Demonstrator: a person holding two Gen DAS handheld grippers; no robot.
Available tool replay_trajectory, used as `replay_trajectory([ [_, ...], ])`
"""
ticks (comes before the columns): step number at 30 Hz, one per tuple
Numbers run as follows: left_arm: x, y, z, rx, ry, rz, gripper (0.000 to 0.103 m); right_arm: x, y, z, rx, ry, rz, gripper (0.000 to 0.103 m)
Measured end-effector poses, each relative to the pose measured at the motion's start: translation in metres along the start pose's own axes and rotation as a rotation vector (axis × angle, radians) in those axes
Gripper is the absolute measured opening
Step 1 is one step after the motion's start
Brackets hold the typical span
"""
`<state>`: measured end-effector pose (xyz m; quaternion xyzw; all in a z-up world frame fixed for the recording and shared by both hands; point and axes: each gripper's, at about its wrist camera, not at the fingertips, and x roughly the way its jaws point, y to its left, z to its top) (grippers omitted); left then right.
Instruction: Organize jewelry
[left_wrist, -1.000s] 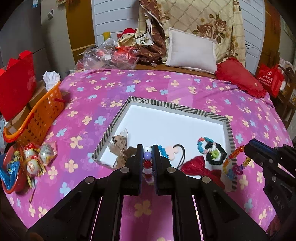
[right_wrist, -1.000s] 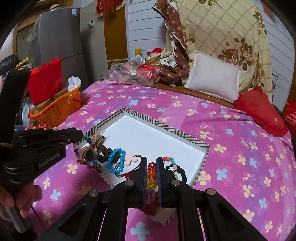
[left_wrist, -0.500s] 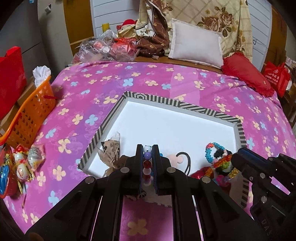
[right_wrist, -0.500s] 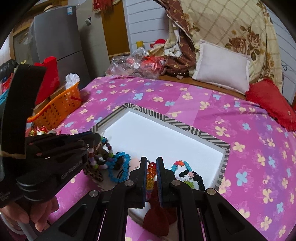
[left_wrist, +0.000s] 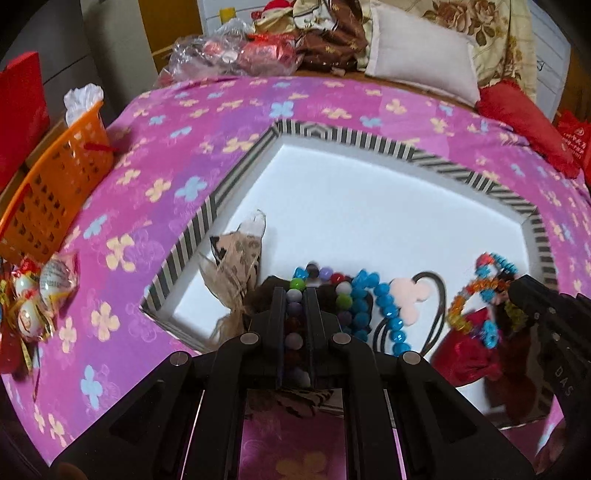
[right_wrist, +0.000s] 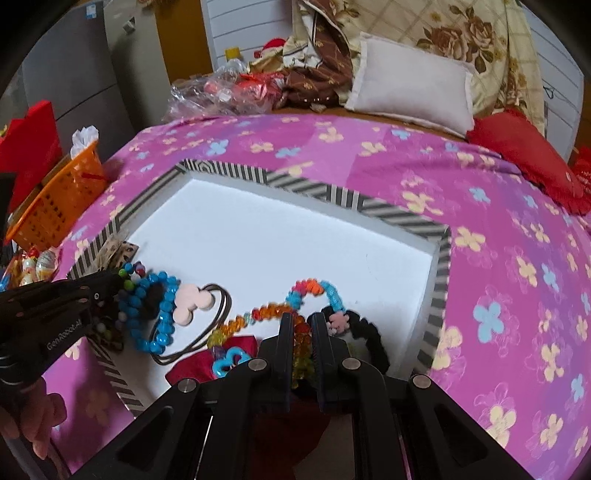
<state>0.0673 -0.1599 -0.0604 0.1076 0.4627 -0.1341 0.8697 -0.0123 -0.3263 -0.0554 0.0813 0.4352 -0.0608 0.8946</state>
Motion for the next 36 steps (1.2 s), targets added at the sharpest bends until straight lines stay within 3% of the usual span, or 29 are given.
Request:
replay_trajectory([
  [3,0.003,-0.002,-0.003,0.003,-0.001,0.017,0.008,-0.003,0.001,-0.003,0.0,0.0,0.004,0.013],
  [5,0.002,-0.001,-0.004,-0.002,-0.005,0.019,0.008,-0.007,0.001,-0.005,0.005,-0.006,0.002,0.04],
  [6,0.001,0.0,-0.004,-0.008,-0.007,0.016,0.008,-0.011,0.001,-0.007,0.01,-0.017,0.004,0.043],
  [8,-0.003,0.001,-0.004,-0.02,-0.009,0.011,0.011,-0.015,0.002,-0.01,0.008,-0.017,0.006,0.043],
  [10,-0.006,0.001,-0.005,-0.022,-0.011,-0.001,0.031,-0.021,0.004,-0.012,0.006,-0.018,0.011,0.043],
  [13,-0.015,0.002,-0.009,-0.032,-0.023,-0.024,0.044,-0.037,0.006,-0.019,0.006,-0.036,0.016,0.043],
  [22,-0.058,0.008,-0.026,-0.034,-0.076,-0.01,0.046,-0.085,0.012,-0.035,0.02,-0.111,-0.005,0.046],
  [26,-0.083,0.012,-0.038,-0.037,-0.122,0.002,0.046,-0.103,0.015,-0.044,0.04,-0.15,-0.011,0.069],
  [36,-0.129,0.023,-0.063,-0.056,-0.218,0.013,0.046,-0.127,0.026,-0.069,0.044,-0.169,-0.01,0.069],
])
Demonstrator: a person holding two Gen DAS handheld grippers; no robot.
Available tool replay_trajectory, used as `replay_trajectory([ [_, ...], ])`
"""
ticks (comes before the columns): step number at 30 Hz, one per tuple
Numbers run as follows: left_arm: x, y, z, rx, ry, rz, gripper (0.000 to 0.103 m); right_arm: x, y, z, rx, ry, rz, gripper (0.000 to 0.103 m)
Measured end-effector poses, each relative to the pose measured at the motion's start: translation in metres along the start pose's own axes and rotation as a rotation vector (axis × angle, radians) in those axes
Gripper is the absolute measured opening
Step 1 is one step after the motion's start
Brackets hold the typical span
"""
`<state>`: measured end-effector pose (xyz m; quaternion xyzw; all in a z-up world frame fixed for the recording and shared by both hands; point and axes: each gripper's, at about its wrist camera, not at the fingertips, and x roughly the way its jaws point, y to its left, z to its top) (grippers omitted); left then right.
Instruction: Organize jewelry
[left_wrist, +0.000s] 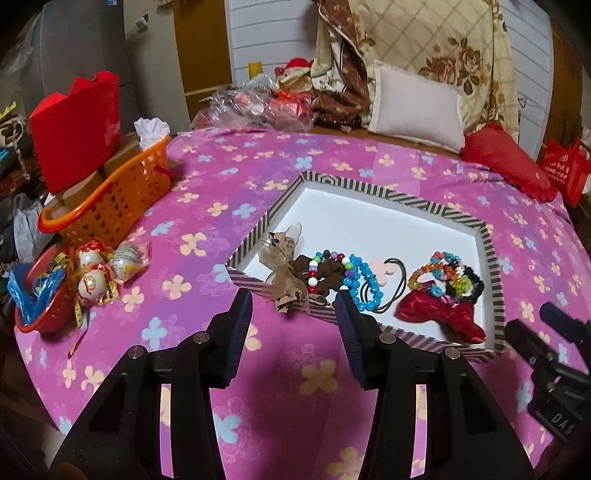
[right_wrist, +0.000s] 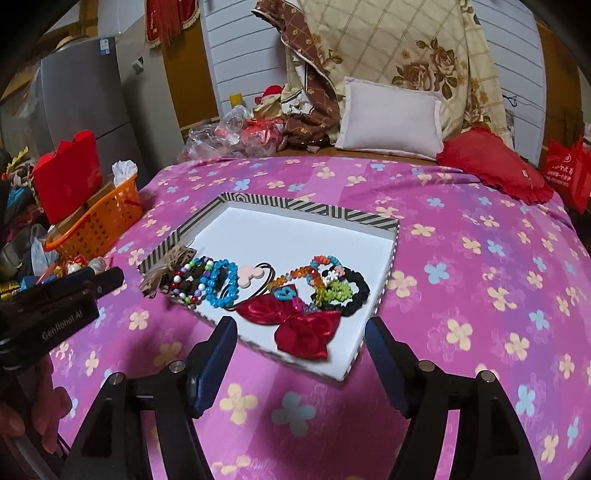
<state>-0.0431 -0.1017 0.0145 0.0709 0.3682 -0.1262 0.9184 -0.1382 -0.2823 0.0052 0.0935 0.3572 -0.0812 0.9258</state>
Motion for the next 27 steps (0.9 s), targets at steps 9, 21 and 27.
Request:
replay_trajectory([
  [9,-0.011,-0.008,0.0,0.006,-0.072,0.0,0.046,-0.006,0.002,-0.007,-0.018,-0.042,-0.031,0.079],
  [21,-0.007,-0.016,-0.005,0.038,-0.086,0.03,0.046,0.004,-0.001,-0.007,-0.018,-0.03,-0.056,0.079],
  [27,-0.006,-0.015,-0.006,0.027,-0.084,0.039,0.046,0.004,-0.002,-0.008,-0.011,-0.026,-0.063,0.082],
])
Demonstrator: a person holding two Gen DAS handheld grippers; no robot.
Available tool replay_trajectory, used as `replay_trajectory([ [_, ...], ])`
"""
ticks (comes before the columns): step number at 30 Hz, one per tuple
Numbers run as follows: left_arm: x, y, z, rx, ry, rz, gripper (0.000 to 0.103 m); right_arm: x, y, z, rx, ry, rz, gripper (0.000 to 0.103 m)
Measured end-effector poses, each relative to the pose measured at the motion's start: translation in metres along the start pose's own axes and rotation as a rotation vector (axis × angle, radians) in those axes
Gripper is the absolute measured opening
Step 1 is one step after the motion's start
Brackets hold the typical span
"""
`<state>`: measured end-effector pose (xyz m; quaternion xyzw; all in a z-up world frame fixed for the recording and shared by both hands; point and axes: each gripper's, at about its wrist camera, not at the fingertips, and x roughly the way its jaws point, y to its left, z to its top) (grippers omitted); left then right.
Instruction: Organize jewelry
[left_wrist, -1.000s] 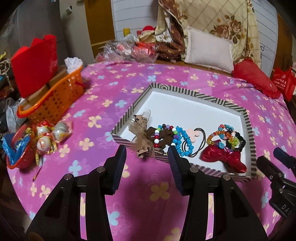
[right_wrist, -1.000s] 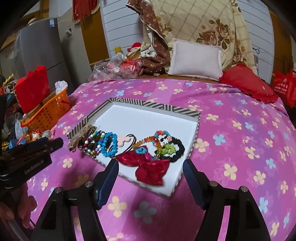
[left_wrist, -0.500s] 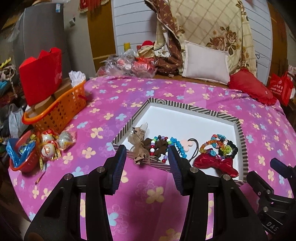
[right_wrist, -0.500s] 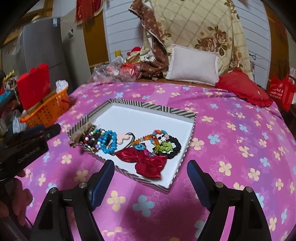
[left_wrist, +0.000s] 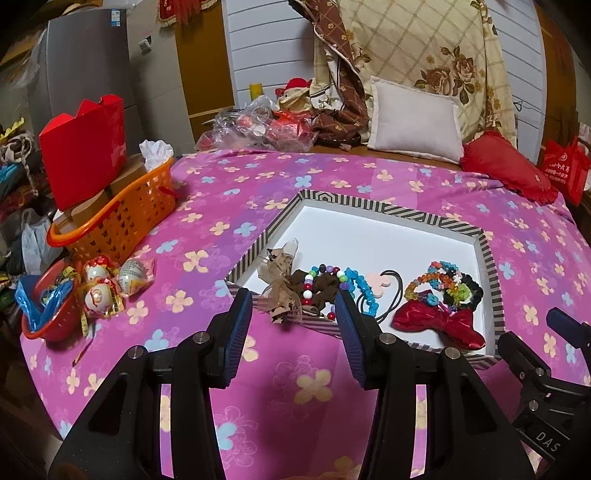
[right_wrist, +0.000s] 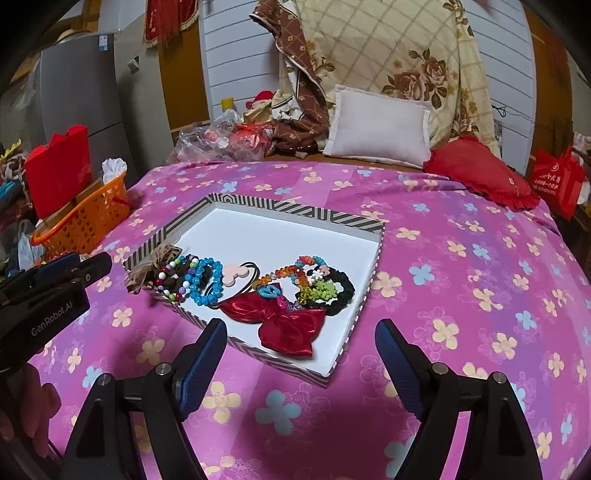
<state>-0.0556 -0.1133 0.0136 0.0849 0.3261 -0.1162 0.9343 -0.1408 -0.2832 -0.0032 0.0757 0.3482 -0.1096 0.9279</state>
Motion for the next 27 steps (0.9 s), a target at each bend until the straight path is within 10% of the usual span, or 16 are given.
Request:
replay_trajectory([
  [27,0.0033,0.0014,-0.0022,0.009,0.005,0.005,0.046,0.0042,0.0024,-0.0029,0.002,0.017,0.012,0.082],
])
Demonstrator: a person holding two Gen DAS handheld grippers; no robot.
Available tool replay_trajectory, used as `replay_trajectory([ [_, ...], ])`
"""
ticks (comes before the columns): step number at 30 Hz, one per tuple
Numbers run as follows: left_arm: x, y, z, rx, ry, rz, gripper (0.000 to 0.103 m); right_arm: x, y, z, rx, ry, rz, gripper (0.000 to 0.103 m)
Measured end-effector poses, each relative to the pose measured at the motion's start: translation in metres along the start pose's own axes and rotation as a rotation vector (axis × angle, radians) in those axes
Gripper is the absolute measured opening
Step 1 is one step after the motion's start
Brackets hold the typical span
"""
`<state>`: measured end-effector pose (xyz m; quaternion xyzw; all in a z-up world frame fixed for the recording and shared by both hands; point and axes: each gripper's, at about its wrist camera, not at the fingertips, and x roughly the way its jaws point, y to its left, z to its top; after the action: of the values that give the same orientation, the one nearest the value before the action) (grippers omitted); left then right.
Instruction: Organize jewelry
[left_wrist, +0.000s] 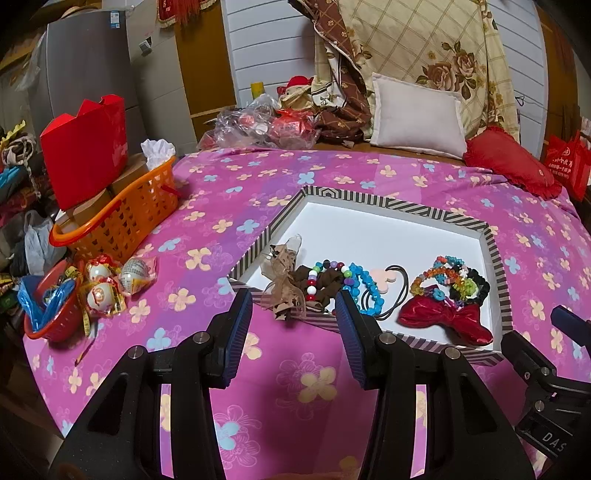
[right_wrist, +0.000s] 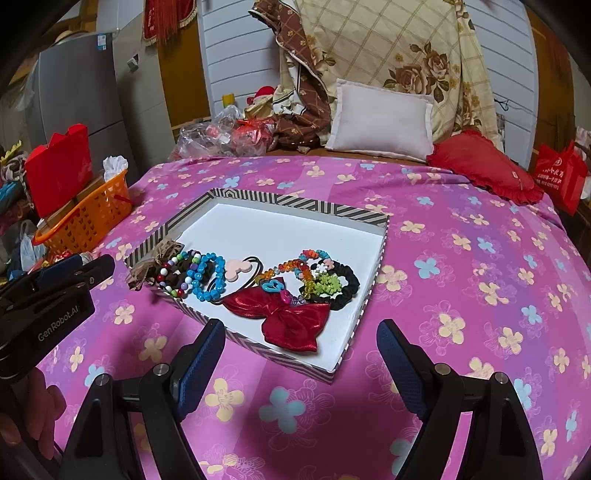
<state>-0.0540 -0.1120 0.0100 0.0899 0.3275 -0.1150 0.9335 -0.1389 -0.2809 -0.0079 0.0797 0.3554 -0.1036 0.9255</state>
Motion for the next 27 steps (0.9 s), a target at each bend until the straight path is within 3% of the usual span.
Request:
replay_trajectory([
  [27,0.0029,0.0048,-0.0017,0.002,0.0,0.0,0.046,0.0026,0.0035,-0.0007,-0.001,0.011,0.006,0.082],
])
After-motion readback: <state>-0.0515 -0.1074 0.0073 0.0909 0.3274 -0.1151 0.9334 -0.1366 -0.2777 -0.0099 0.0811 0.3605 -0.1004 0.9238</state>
